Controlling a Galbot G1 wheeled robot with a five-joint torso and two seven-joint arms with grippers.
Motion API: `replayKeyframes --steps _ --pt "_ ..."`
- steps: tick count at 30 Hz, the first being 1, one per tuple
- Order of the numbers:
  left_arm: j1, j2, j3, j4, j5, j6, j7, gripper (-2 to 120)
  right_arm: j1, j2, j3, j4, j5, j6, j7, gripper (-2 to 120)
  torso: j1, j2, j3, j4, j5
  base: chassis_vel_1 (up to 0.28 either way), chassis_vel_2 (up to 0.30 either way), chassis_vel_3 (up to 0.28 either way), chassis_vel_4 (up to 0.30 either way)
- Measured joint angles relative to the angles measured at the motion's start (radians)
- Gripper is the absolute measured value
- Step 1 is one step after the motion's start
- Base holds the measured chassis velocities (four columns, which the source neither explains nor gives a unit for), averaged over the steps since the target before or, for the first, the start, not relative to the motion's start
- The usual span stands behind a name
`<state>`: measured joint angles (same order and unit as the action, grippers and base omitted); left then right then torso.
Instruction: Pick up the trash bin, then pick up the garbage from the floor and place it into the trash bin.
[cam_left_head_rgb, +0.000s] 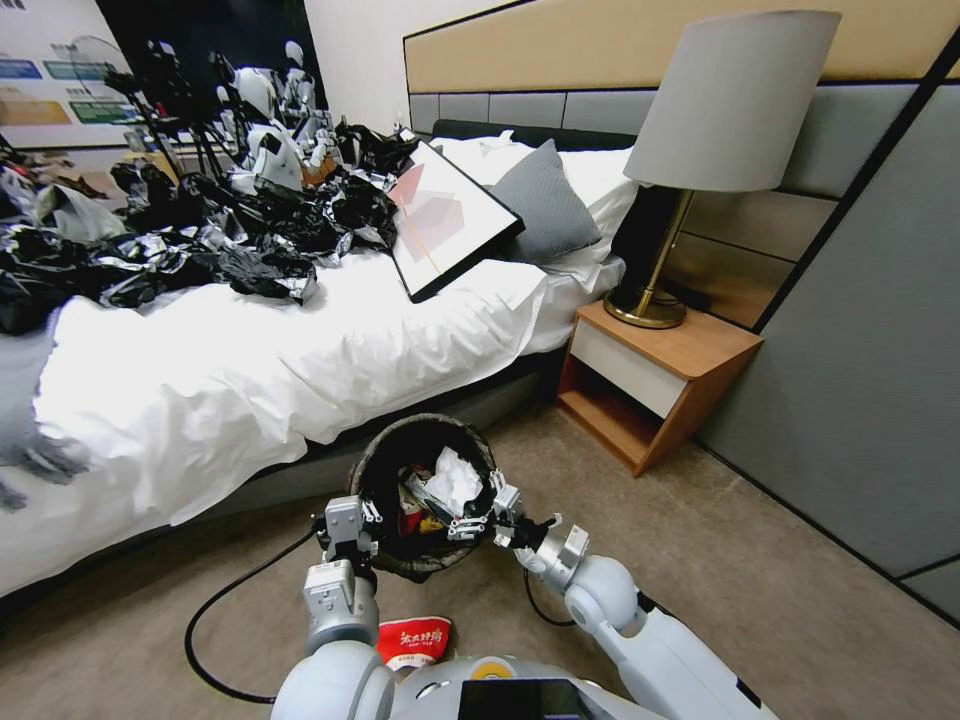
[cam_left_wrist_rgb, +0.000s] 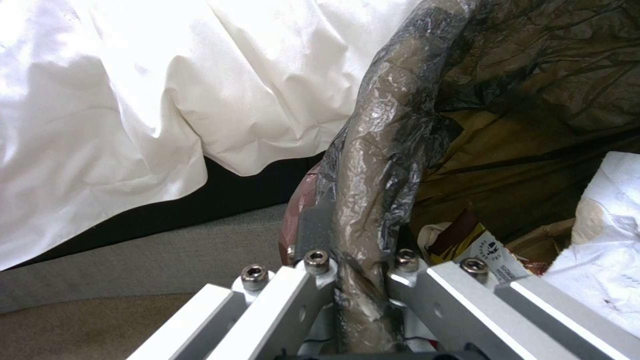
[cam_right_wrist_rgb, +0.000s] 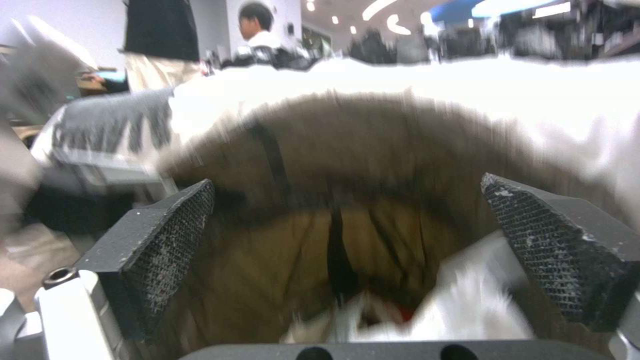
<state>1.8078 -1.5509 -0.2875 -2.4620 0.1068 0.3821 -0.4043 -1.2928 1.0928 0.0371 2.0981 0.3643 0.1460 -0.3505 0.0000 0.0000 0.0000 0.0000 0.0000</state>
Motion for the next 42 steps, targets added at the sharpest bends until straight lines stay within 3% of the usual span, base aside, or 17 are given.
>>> replayKeyframes --steps 22,28,35,42 --pt "0.000 0.000 0.000 0.000 0.000 0.000 0.000 0 -0.052 0.024 0.098 0.166 -0.076 0.038 0.023 100 0.000 0.000 0.000 0.0001 -0.0001 0.000 0.000 0.000 0.000" --pt "0.000 0.000 0.000 0.000 0.000 0.000 0.000 0 -0.105 0.049 0.145 0.210 -0.169 0.066 0.092 100 0.000 0.000 0.000 0.0001 -0.0001 0.000 0.000 0.000 0.000" --pt "0.000 0.000 0.000 0.000 0.000 0.000 0.000 0 -0.239 0.145 0.190 0.209 -0.257 0.125 0.266 100 0.000 0.000 0.000 -0.0001 0.0000 0.000 0.000 0.000 0.000" --pt "0.000 0.000 0.000 0.000 0.000 0.000 0.000 0 -0.316 0.212 0.242 0.176 -0.290 0.202 0.316 100 0.000 0.000 0.000 0.0000 -0.0001 0.000 0.000 0.000 0.000"
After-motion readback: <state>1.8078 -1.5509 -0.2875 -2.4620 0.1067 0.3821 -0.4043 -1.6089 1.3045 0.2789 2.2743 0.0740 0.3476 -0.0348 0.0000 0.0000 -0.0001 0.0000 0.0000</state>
